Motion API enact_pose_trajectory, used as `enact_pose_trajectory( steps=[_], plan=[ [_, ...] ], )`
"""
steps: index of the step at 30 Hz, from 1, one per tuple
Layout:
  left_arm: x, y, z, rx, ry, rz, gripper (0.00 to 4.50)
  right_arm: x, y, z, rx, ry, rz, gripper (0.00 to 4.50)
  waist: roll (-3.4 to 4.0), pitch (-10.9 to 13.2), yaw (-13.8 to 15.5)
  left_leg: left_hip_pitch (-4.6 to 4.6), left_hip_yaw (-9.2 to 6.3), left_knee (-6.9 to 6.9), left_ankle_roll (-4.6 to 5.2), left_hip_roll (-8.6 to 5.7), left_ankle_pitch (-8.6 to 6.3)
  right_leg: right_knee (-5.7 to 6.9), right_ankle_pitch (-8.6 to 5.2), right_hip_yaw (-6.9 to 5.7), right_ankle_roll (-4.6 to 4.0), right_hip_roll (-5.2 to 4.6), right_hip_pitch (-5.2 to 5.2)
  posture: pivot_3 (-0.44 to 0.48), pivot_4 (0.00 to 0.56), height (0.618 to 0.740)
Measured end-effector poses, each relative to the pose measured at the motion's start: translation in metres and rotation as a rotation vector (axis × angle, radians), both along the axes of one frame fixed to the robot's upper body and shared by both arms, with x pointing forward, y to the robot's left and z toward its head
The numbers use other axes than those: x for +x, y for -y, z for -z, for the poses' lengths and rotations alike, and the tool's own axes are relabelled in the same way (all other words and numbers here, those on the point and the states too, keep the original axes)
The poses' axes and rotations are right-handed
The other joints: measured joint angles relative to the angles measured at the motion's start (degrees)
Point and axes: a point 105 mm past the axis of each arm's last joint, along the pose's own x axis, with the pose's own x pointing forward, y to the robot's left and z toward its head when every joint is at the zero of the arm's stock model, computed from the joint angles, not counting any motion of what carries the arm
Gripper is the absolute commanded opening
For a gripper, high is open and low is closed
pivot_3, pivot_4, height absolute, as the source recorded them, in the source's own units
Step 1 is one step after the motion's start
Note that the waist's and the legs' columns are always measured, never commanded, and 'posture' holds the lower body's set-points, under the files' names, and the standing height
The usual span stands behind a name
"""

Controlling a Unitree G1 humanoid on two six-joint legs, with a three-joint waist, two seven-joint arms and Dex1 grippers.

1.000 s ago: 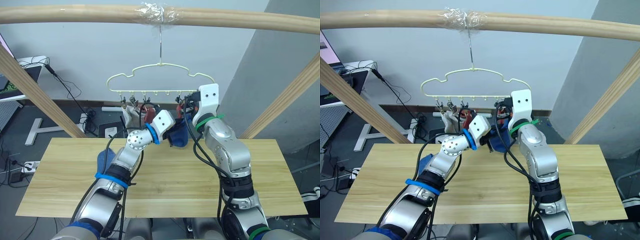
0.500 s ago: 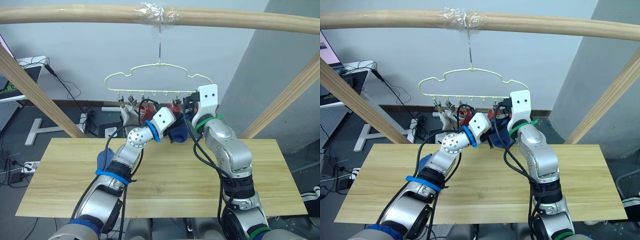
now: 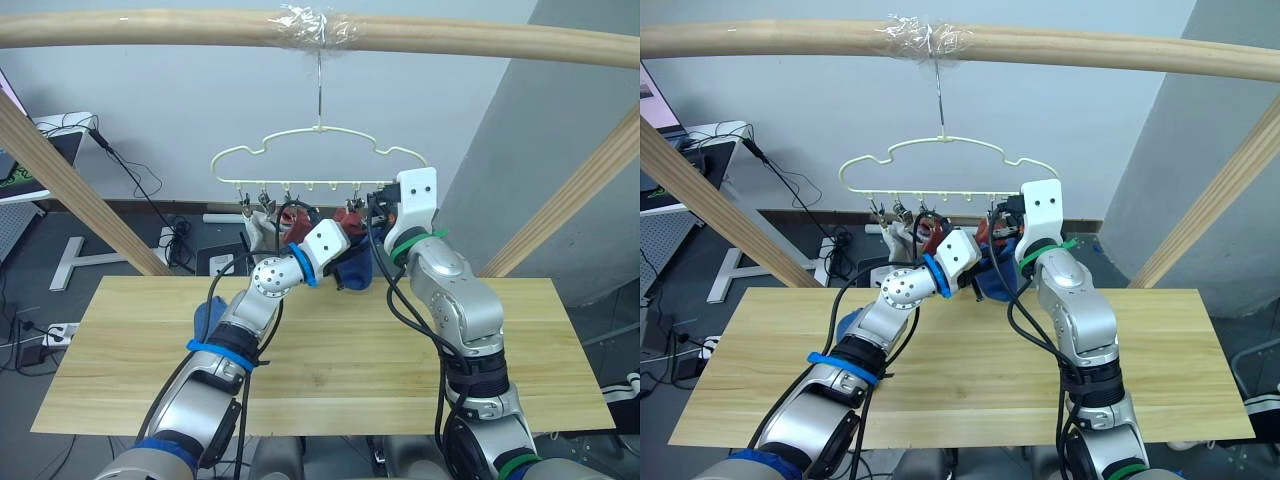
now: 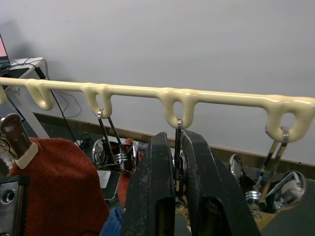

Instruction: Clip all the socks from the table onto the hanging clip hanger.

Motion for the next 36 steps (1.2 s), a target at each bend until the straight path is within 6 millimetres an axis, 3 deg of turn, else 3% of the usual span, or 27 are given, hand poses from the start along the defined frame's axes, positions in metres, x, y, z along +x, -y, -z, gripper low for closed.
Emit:
enact_pose_trajectory(
  steps=[19, 36],
  plan=[
    [-0.0033, 0.0036, 0.0049, 0.030, -0.023, 0.039, 0.01, -0.0024, -0.0044, 0.0021, -0.010, -0.013, -0.028, 0.00, 0.00, 0.00, -0.02, 0.00, 0.00, 0.00, 0.00, 0.00, 0.00, 0.00, 0.00, 0.00, 0.00, 0.00, 0.00, -0.059, 0.198, 0.705],
    [0.0026, 0.0035, -0.0037, 0.002, 0.004, 0.007, 0.01, -0.0061, -0.0048, 0.0049, -0.040, -0.018, -0.046, 0.00, 0.00, 0.00, -0.03, 0.00, 0.00, 0.00, 0.00, 0.00, 0.00, 0.00, 0.00, 0.00, 0.00, 0.00, 0.01, -0.053, 0.200, 0.705]
  ],
)
